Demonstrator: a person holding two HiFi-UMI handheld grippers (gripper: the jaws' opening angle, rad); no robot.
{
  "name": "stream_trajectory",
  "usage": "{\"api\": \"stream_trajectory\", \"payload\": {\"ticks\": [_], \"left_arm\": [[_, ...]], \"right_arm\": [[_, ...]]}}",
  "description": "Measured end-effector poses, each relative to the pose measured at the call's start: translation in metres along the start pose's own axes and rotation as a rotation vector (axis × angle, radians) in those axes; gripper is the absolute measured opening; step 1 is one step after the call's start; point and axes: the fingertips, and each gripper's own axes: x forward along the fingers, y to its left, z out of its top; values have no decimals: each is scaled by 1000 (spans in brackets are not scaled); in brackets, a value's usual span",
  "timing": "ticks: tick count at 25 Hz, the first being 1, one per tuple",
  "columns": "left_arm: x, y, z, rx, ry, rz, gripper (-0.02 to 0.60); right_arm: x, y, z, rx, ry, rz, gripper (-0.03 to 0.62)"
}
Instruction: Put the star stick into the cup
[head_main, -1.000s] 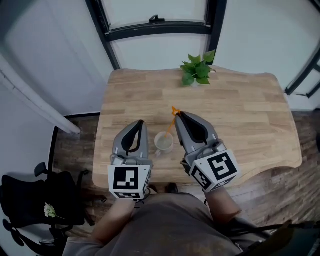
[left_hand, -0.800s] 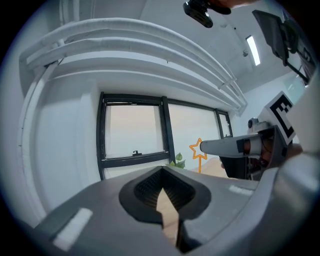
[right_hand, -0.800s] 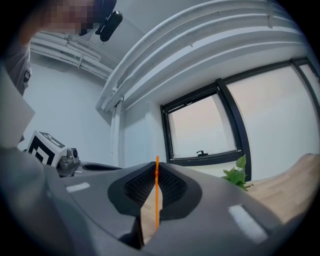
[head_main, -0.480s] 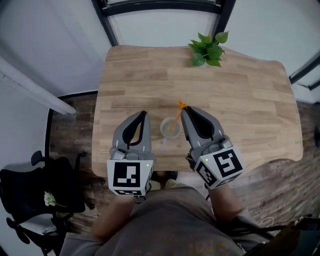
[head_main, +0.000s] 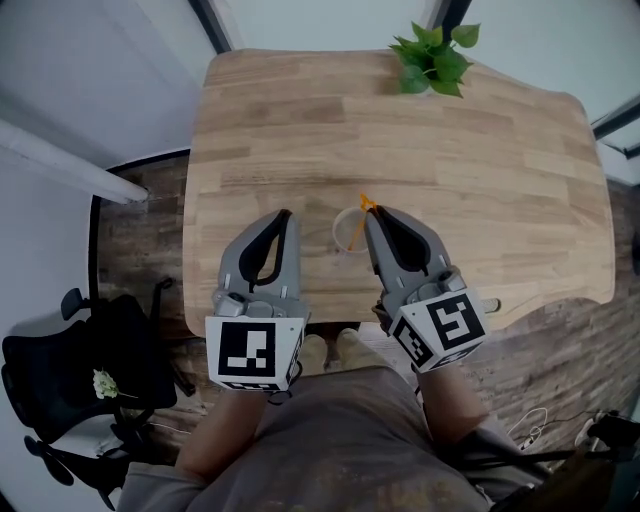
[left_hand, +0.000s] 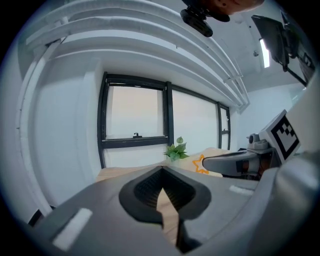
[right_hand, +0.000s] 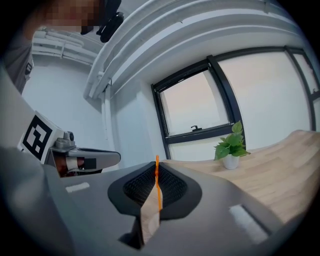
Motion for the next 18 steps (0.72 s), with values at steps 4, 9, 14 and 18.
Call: {"api": "stream_trajectory", "payload": {"ticks": [4,9,14,18], "left_arm": [[3,5,-7,-11,25,-9,0],[4,4,-5,-5,14,-25,0],[3,5,1,5,2,-33,0],[1,0,5,16,-15,-44,0]], "right_arm": [[4,0,-1,-1,-8,-15,44],[5,0,-2,0,-4,-20,46],[7,5,-4,-15,16,-13,86],[3,4,5,-18,-9,-21,96]]}}
